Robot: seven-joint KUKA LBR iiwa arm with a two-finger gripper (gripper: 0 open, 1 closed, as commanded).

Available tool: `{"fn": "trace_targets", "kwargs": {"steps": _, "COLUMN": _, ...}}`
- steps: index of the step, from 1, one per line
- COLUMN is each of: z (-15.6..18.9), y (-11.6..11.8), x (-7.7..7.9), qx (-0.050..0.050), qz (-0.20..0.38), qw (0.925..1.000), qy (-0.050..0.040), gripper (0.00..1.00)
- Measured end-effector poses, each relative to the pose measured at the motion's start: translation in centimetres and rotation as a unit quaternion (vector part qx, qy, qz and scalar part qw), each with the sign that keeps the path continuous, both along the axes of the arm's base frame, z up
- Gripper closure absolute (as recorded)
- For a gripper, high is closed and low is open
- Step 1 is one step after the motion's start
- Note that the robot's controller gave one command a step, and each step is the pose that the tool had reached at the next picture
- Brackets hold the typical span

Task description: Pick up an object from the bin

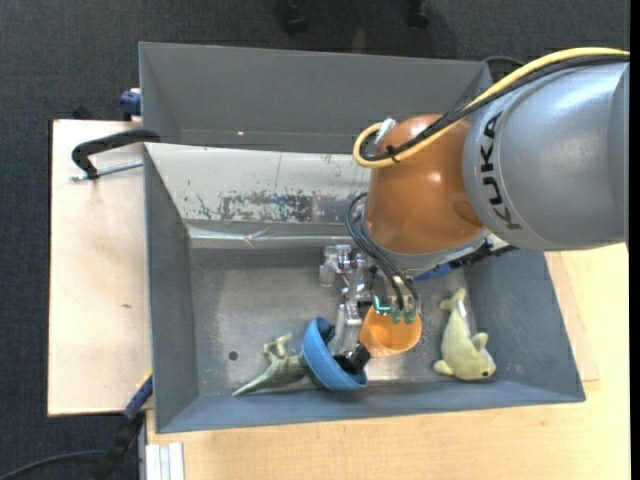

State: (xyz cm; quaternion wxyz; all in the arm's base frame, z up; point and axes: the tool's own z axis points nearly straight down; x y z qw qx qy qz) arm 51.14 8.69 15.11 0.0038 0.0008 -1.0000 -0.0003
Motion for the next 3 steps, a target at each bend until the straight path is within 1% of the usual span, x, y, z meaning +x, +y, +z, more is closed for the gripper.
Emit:
{"fn": "trace_targets", "kwargs": {"steps": 1, "z": -8.1, "y": -2.2, "x": -1.5, "qx": 0.001, "qz": 0.132, "qw": 0.9912, "qy": -0.0037, "gripper": 0.00}}
{"fn": "trace_targets", "kwargs": {"steps": 2, "z": -7.8, "y": -2.2, "x": -1.0, "qx": 0.001, "qz": 0.130, "qw": 0.9914, "qy": -0.0120, "gripper": 1.00}}
{"fn": "trace_targets", "kwargs": {"steps": 3, "z": 4.8, "y": -2.1, "x": 0.7, "qx": 0.000, "qz": 0.143, "qw": 0.9896, "qy": -0.0116, "gripper": 1.00}}
